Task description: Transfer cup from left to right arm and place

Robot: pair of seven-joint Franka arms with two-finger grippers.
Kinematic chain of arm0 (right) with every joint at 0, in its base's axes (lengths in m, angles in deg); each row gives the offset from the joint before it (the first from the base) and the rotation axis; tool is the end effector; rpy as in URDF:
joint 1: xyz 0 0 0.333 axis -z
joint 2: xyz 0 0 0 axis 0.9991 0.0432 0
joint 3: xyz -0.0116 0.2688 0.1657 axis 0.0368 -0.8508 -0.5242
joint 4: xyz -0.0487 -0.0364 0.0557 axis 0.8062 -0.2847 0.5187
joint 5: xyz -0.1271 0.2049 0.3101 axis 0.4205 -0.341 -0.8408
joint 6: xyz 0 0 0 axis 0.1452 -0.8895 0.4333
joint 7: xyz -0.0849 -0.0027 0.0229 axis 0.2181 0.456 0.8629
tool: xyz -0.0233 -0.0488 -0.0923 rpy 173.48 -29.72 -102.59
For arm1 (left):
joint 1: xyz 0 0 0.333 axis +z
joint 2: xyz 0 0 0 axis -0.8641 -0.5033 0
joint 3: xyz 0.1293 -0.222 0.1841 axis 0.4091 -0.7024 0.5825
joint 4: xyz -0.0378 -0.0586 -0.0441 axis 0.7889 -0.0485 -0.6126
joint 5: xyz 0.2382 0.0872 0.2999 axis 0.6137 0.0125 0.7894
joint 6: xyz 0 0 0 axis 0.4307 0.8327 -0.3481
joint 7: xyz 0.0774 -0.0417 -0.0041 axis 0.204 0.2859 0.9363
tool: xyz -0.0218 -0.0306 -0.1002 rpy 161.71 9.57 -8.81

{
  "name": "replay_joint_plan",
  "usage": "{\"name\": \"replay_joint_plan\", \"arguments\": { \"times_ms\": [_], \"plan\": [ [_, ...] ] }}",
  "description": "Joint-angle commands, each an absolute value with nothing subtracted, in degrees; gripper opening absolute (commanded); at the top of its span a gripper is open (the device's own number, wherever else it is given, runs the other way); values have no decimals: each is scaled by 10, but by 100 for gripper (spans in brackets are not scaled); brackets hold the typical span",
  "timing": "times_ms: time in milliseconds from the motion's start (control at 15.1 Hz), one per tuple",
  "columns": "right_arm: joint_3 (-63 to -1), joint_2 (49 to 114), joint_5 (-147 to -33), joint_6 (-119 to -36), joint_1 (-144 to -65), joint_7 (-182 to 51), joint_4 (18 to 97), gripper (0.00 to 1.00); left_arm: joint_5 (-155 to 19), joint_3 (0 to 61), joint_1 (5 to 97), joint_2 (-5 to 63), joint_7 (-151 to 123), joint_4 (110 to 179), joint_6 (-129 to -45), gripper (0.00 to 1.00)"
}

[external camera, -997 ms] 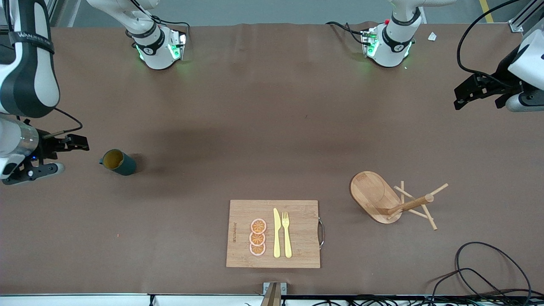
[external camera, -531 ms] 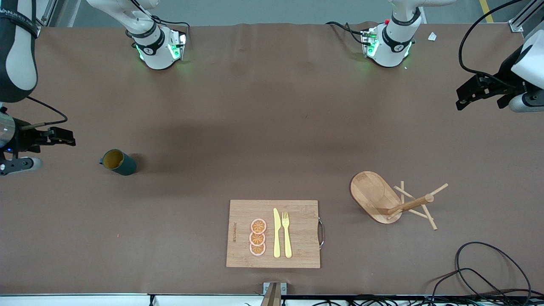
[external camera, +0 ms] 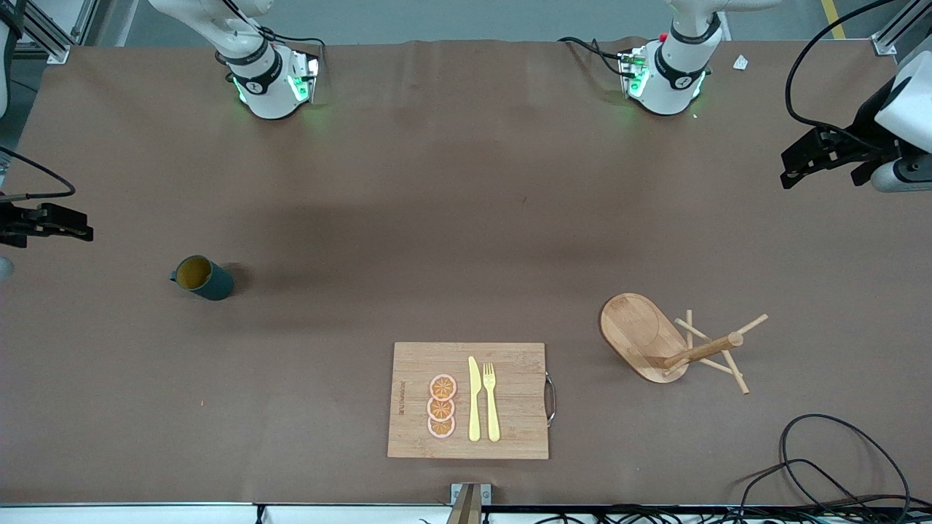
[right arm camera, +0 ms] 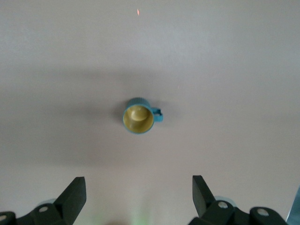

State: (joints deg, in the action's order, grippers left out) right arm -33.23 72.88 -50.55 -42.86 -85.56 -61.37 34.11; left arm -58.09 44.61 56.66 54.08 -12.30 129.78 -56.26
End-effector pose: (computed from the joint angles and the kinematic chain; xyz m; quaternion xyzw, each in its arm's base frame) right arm 0.6086 -0.0667 0.5791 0.9957 0.0213 -0.0870 0.0237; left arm 0.5451 -0.0687 0.6616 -0.9999 -0.0084 -0.0131 0.0074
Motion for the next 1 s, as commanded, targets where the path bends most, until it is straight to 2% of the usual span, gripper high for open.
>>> {"name": "replay_joint_plan", "arguments": {
  "times_ms": [0,399,930],
  "plan": [
    [-341,707,-523,-406,-854,-675,342,100,-586,443,565,552,-131,1306,-562,100],
    [-337,627,-556,-410,-841,-675,411,100,-587,442,568,555,-133,1309,-563,100],
    [-331,597,-529,-408,-866,-674,426,100,-588,443,571,559,-133,1312,-574,100]
  ]
}}
